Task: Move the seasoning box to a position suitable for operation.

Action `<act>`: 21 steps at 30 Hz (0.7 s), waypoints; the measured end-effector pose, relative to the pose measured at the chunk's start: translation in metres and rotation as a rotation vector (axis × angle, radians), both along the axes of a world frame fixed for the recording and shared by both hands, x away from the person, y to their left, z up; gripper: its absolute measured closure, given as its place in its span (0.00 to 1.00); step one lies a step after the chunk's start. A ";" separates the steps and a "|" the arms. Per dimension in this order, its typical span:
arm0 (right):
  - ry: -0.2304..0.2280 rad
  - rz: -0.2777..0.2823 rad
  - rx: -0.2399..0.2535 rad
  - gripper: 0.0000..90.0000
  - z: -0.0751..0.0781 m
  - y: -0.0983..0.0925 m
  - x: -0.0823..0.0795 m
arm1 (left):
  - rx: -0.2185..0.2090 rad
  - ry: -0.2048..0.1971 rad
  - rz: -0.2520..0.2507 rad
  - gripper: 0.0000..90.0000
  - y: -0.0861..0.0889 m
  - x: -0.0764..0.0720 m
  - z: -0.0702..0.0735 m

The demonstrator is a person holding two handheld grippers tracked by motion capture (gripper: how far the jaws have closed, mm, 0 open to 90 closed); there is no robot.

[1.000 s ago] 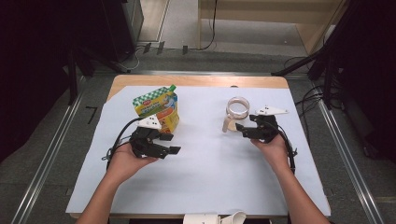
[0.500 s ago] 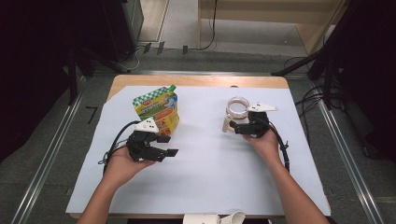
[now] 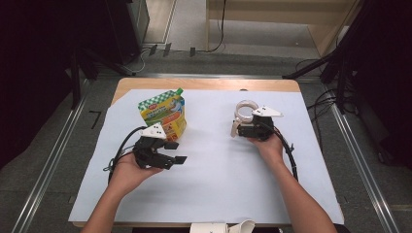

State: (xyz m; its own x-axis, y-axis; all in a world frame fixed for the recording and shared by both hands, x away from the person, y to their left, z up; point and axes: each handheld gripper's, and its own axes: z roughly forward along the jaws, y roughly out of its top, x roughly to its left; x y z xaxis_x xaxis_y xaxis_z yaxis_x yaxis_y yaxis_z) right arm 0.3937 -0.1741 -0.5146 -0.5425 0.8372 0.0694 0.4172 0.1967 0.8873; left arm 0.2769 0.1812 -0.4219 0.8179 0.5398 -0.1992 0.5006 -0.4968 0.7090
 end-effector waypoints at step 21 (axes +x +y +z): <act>0.035 0.052 0.047 0.13 0.033 0.010 -0.029 | -0.014 0.042 0.006 0.43 0.001 0.003 0.002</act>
